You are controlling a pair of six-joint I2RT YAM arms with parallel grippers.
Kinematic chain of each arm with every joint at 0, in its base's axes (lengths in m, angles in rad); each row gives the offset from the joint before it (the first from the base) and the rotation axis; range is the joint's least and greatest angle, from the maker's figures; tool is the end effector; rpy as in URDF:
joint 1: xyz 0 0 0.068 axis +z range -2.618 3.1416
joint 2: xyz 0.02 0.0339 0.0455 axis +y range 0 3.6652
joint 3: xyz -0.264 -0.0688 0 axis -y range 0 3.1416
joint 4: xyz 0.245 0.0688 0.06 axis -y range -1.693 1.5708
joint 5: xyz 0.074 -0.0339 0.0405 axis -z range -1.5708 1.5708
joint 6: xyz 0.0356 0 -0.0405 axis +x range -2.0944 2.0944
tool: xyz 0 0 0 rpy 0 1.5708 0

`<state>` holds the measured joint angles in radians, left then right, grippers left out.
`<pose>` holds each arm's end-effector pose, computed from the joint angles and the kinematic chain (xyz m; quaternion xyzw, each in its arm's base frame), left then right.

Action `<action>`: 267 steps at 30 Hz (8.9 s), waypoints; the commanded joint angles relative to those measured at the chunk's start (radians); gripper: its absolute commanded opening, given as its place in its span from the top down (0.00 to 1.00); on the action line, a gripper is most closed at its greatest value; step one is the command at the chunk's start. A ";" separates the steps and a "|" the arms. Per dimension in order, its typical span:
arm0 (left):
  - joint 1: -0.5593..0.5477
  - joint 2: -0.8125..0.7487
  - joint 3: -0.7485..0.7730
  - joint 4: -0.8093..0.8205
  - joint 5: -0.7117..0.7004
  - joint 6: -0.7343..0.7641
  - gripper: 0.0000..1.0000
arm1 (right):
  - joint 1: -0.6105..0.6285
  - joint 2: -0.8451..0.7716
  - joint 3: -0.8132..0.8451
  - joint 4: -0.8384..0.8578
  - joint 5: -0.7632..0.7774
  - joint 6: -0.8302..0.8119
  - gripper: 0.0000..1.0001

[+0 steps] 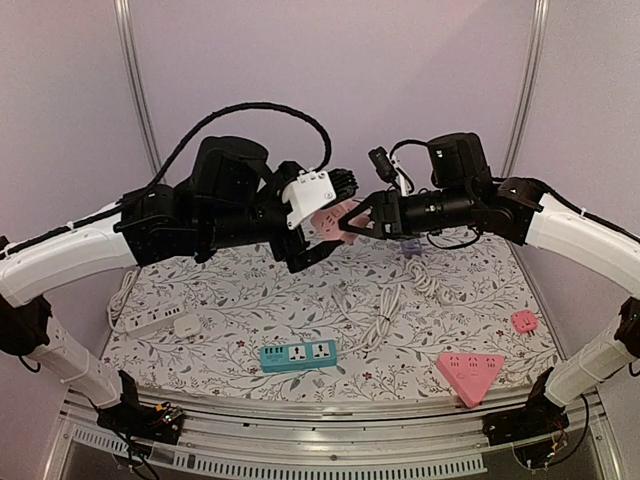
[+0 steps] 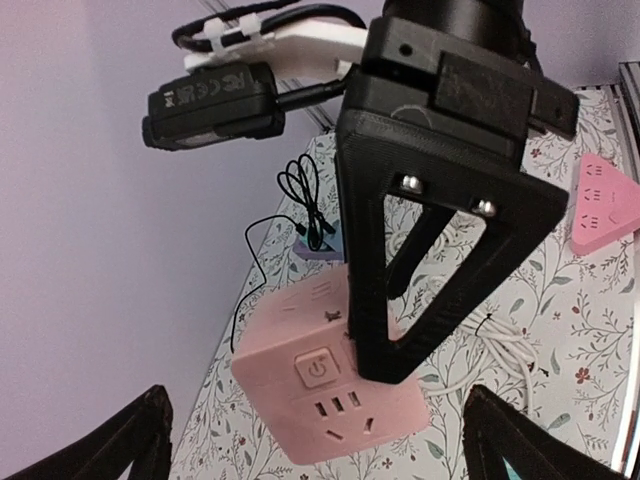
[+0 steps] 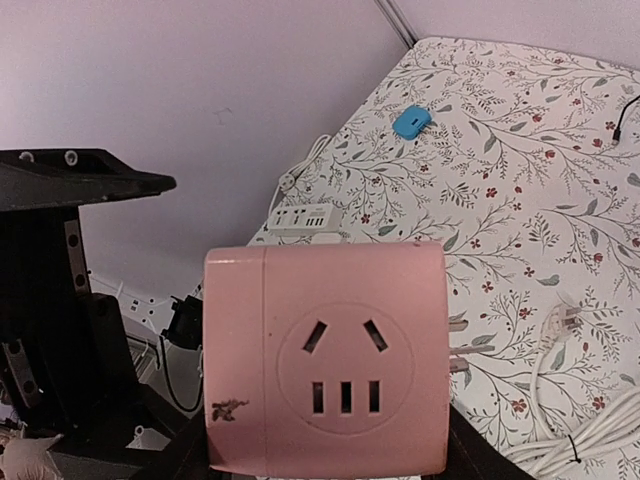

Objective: Insert the plug
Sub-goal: Adjust the plug, then insert the plug into the socket.

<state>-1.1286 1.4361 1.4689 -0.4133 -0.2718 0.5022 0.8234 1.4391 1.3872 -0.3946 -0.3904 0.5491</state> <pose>0.1490 -0.2924 0.4029 0.5452 0.6178 -0.0644 0.5630 0.2141 0.2509 0.3763 -0.2159 0.8081 0.4583 0.3005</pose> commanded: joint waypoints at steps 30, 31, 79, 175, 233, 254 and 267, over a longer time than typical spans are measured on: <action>-0.037 -0.078 -0.018 -0.232 0.391 0.565 0.00 | -0.003 0.084 0.209 -0.447 -0.470 -0.385 1.00; -0.036 -0.070 -0.012 -0.232 0.390 0.572 0.00 | 0.000 0.086 0.211 -0.447 -0.473 -0.385 1.00; 0.302 -0.107 -0.209 -0.207 0.716 -0.452 1.00 | 0.011 -0.125 -0.260 0.286 -0.251 -0.635 0.01; 0.199 0.008 -0.642 0.262 0.588 -0.426 0.36 | 0.098 0.395 -0.624 0.930 -0.268 -0.829 1.00; 0.193 0.104 -0.632 0.284 0.556 -0.439 0.50 | 0.032 0.512 -0.583 0.847 -0.242 -0.890 1.00; 0.165 0.079 -0.652 0.213 0.526 -0.456 0.67 | 0.039 0.552 -0.589 0.746 -0.131 -0.848 0.85; 0.165 -0.014 -0.612 0.262 0.489 -0.443 0.51 | 0.057 0.396 -0.482 0.619 -0.183 -0.877 0.04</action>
<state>-0.9520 1.4471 0.8494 -0.1383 0.2161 0.0528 0.8810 1.8771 0.8913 0.3347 -0.6079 -0.3096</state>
